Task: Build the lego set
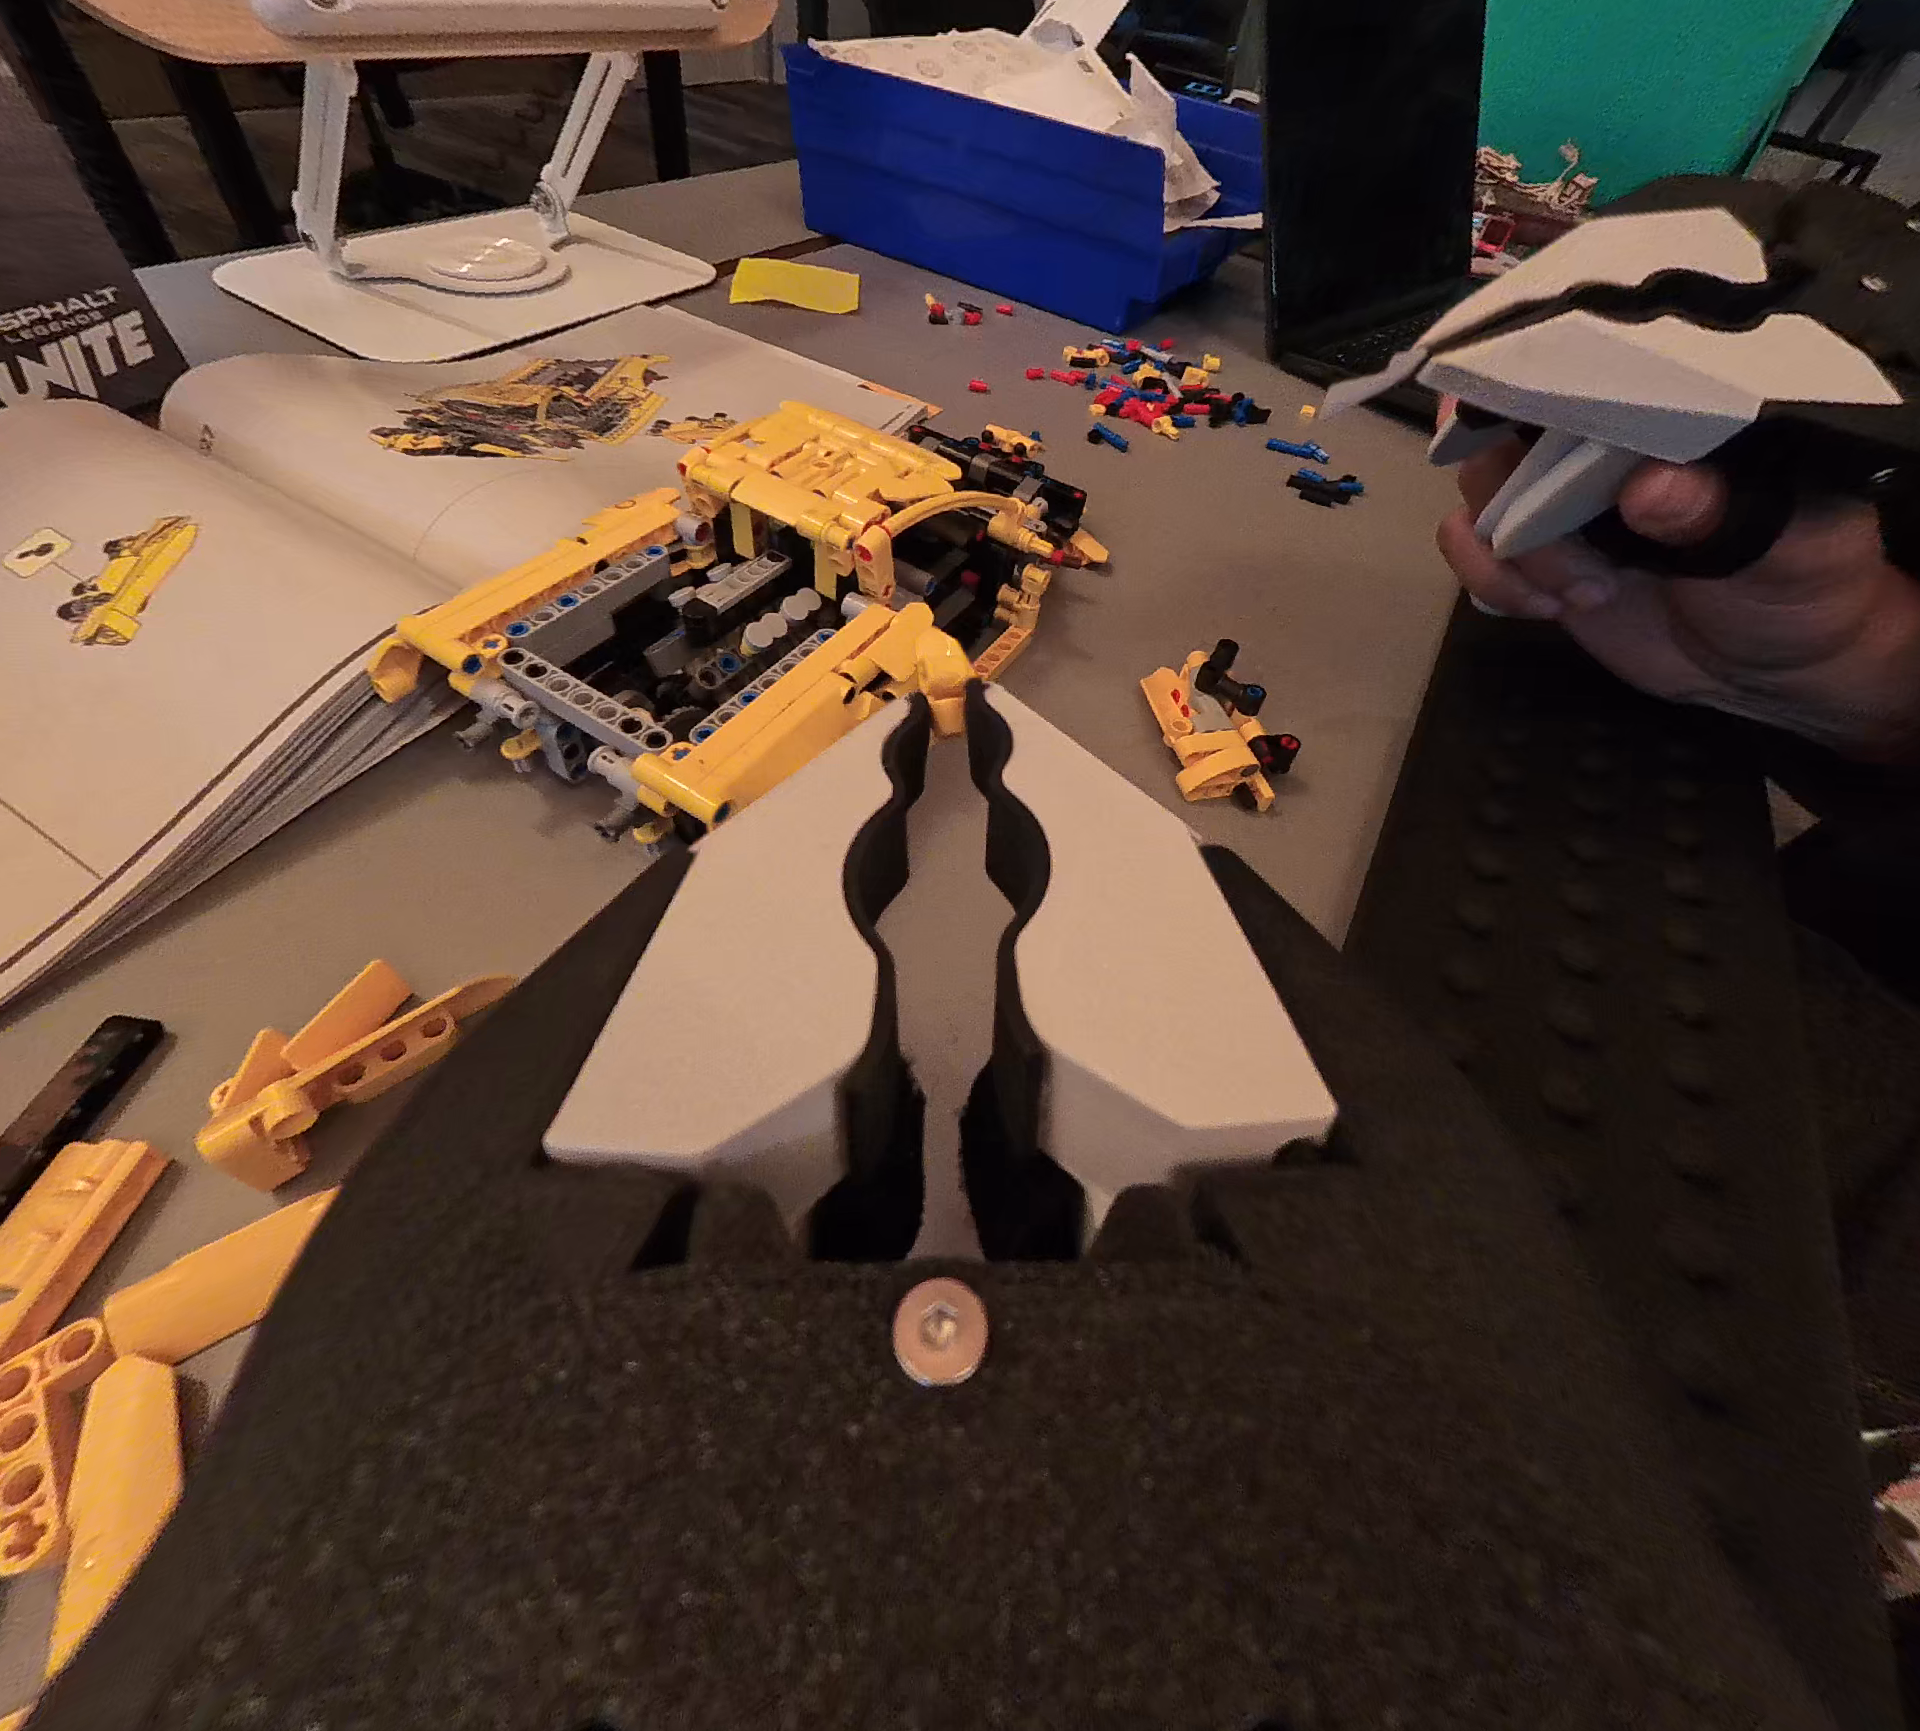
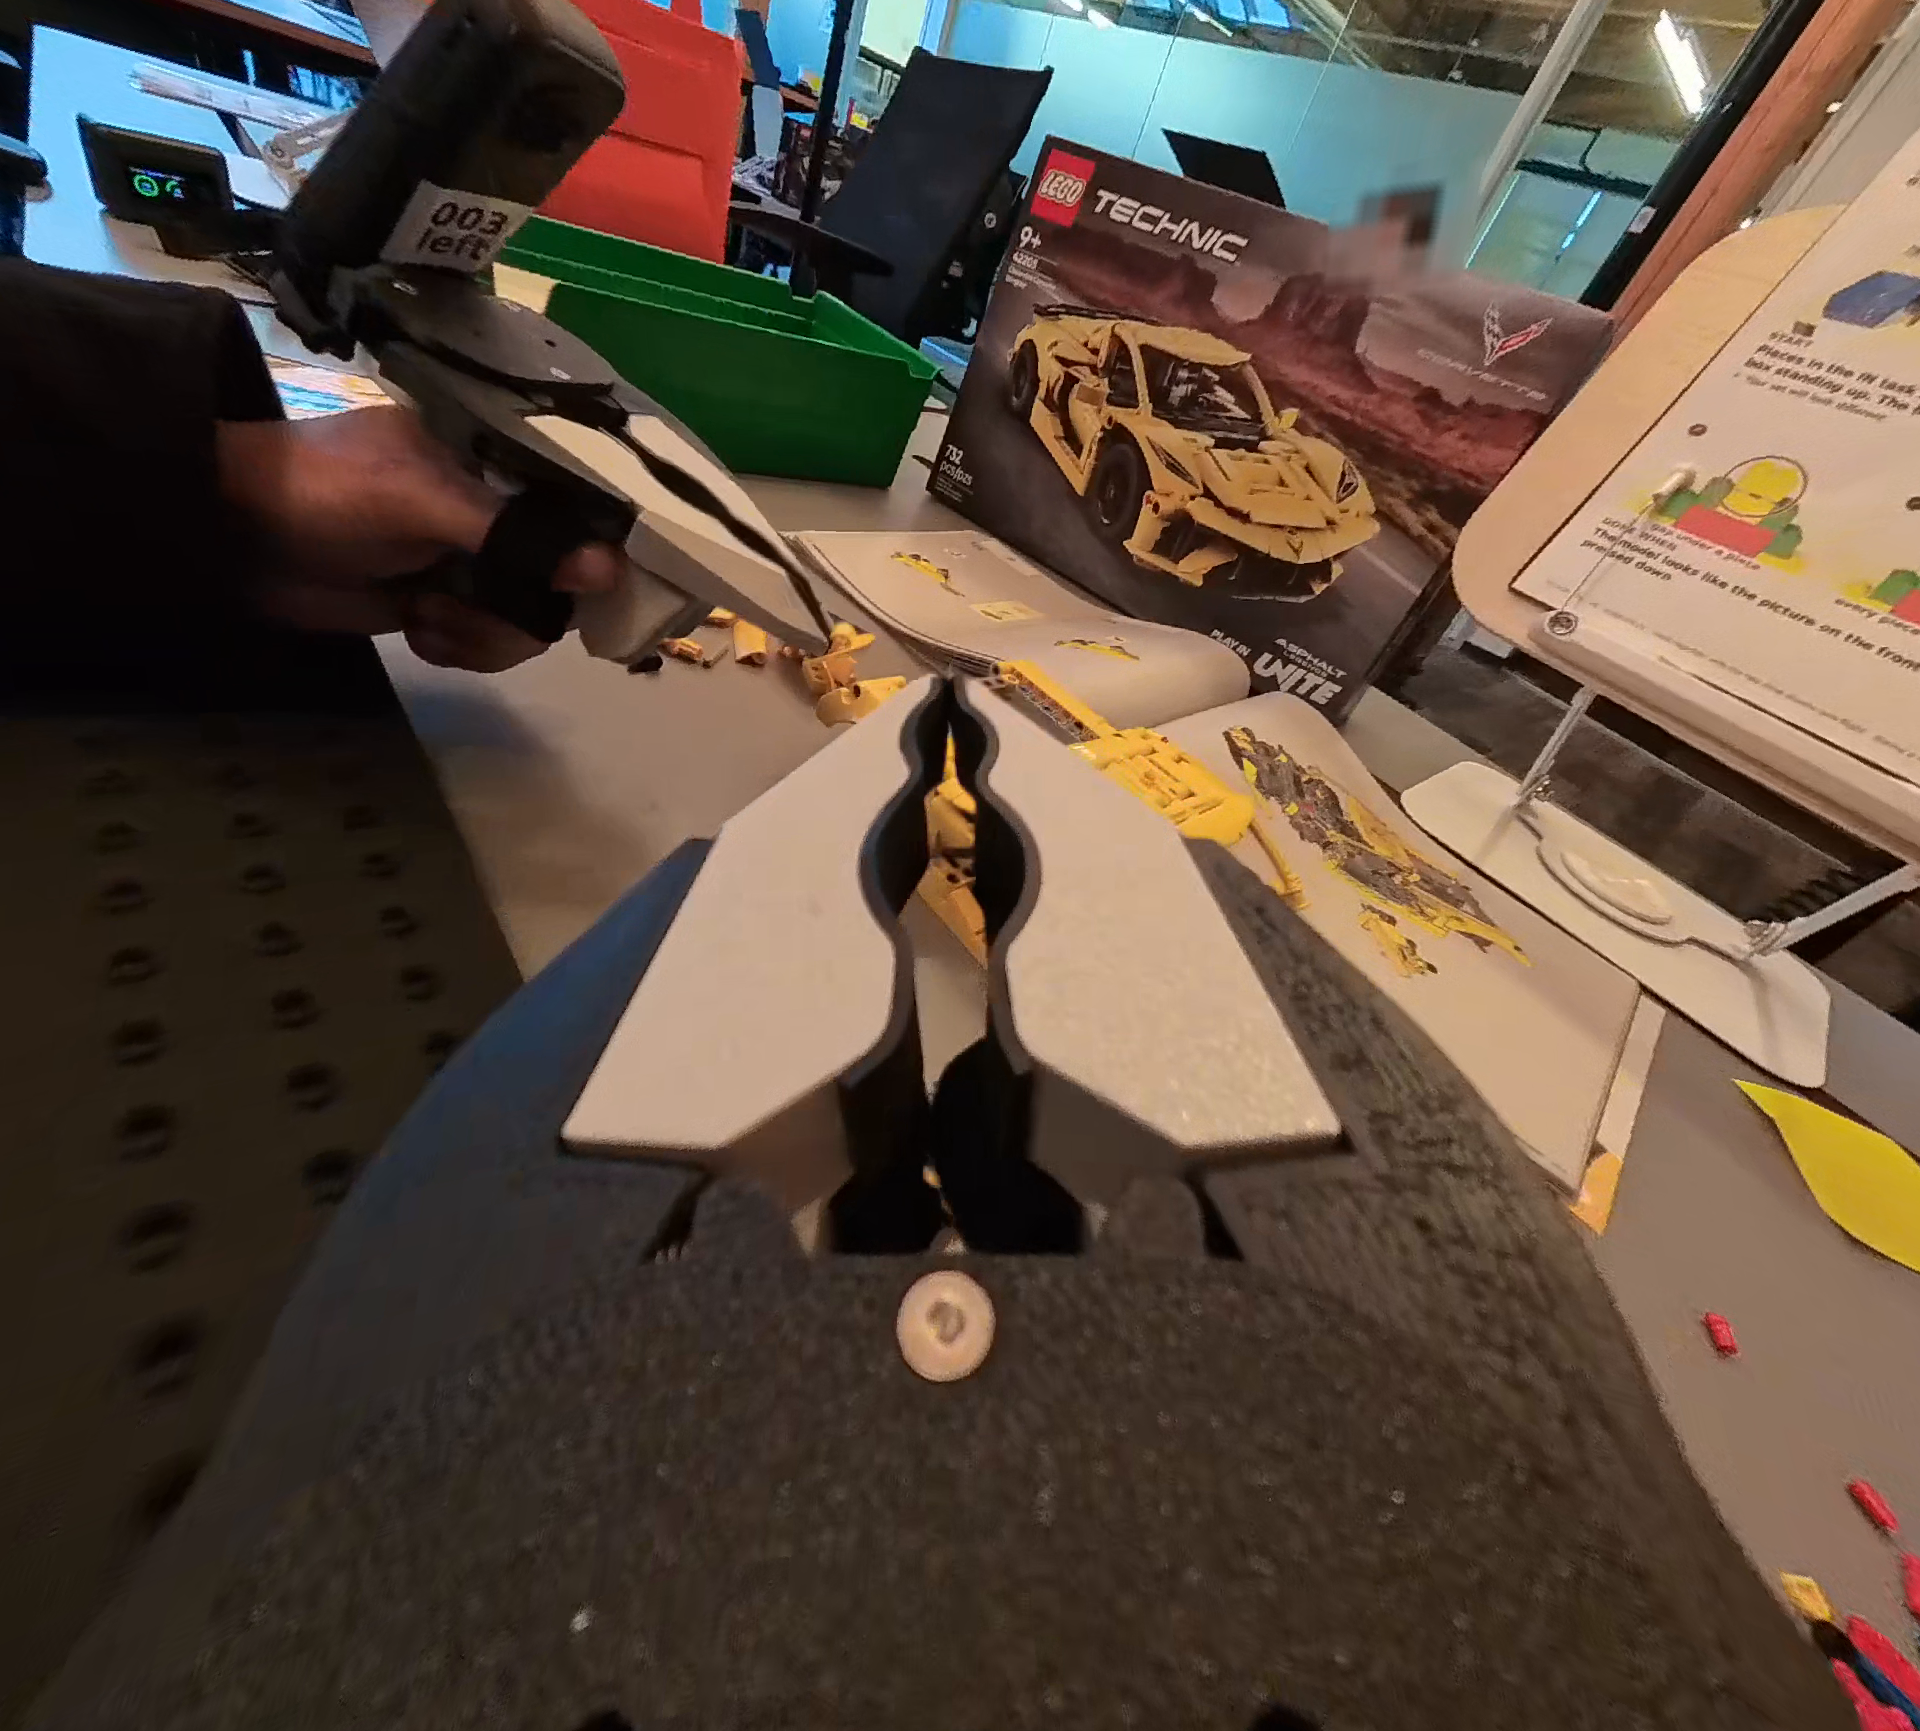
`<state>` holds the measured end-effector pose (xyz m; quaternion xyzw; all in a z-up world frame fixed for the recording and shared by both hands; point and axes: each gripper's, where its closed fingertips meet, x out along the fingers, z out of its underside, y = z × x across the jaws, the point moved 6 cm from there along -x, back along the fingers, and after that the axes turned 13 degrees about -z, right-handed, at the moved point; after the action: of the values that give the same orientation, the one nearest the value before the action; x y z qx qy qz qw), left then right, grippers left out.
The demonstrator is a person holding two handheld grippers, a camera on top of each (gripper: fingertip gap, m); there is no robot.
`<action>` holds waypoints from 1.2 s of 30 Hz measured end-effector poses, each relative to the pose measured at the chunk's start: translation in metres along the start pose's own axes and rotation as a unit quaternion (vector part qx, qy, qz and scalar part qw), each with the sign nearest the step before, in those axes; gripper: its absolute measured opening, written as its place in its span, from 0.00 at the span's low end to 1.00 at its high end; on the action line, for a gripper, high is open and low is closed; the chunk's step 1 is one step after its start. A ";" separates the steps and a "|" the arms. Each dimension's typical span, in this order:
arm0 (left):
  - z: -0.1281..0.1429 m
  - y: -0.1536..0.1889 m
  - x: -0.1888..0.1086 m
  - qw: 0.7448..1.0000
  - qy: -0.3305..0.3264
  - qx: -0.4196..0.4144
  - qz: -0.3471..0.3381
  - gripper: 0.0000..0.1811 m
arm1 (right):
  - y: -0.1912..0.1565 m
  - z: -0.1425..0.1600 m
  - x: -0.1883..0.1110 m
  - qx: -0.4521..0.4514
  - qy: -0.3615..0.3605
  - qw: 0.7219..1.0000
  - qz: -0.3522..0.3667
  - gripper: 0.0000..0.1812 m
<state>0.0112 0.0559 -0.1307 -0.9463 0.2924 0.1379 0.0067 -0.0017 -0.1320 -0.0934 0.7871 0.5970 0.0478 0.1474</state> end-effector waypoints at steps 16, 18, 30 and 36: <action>-0.003 -0.001 -0.004 1.000 0.011 -0.010 0.004 0.04 | -0.005 0.000 0.002 -0.019 -0.009 1.000 -0.003 0.00; -0.003 -0.001 -0.004 1.000 0.011 -0.009 0.004 0.04 | -0.005 0.000 0.002 -0.019 -0.010 1.000 -0.003 0.00; -0.001 0.002 -0.001 1.000 0.004 0.000 0.006 0.04 | -0.001 0.000 0.000 -0.005 -0.002 1.000 -0.001 0.00; 0.000 0.002 -0.001 1.000 0.002 0.001 0.007 0.04 | -0.002 0.001 0.001 -0.005 -0.003 1.000 -0.002 0.00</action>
<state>0.0096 0.0544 -0.1299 -0.9445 0.2988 0.1362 0.0064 -0.0029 -0.1310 -0.0946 0.7855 0.5976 0.0478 0.1534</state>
